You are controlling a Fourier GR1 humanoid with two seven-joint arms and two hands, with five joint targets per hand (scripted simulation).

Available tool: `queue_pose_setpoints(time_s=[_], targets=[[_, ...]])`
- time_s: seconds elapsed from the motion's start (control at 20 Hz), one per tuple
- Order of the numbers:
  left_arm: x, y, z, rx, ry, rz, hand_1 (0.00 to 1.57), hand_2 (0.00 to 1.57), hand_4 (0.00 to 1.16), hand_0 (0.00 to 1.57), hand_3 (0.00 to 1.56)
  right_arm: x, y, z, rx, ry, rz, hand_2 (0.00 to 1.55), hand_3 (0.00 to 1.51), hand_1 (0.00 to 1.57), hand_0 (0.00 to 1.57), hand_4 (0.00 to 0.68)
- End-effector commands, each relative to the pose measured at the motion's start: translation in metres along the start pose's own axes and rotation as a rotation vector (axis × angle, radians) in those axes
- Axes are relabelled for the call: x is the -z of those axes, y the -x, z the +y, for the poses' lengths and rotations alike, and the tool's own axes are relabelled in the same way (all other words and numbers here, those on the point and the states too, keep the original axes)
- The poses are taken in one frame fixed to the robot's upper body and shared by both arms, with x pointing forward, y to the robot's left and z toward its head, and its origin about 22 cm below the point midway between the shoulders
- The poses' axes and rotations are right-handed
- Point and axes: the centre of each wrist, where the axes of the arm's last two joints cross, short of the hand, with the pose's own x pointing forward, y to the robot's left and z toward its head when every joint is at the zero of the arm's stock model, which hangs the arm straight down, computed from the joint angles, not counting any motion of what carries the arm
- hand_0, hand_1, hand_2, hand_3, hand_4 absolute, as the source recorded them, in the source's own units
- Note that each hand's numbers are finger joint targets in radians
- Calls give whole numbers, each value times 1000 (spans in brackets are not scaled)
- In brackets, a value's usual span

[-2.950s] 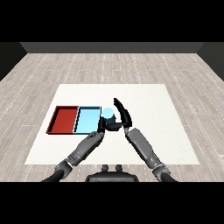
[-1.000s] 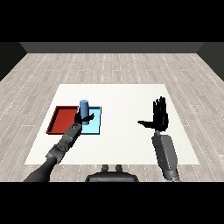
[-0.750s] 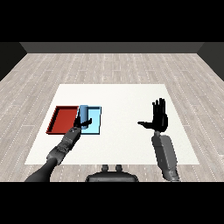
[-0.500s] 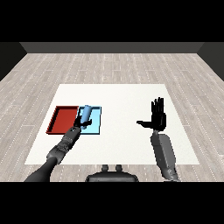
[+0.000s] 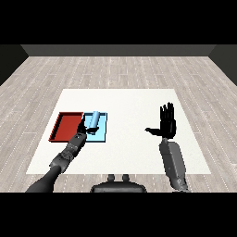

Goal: Pick the blue can and put it in the blue box

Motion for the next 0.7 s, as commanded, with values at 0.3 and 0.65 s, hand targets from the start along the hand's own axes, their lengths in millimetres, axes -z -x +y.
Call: queue_pose_setpoints(time_s=[0.3,0.65], targets=[[0,-56,0,-345,-27,-464,0,0,0,0,0,0,1,19,11,-47,-6,0,0,0,0,0],[-16,-44,9,-603,165,-788,0,0,0,0,0,-21,12,-4,-49,-60,59,0,0,0,0,0]])
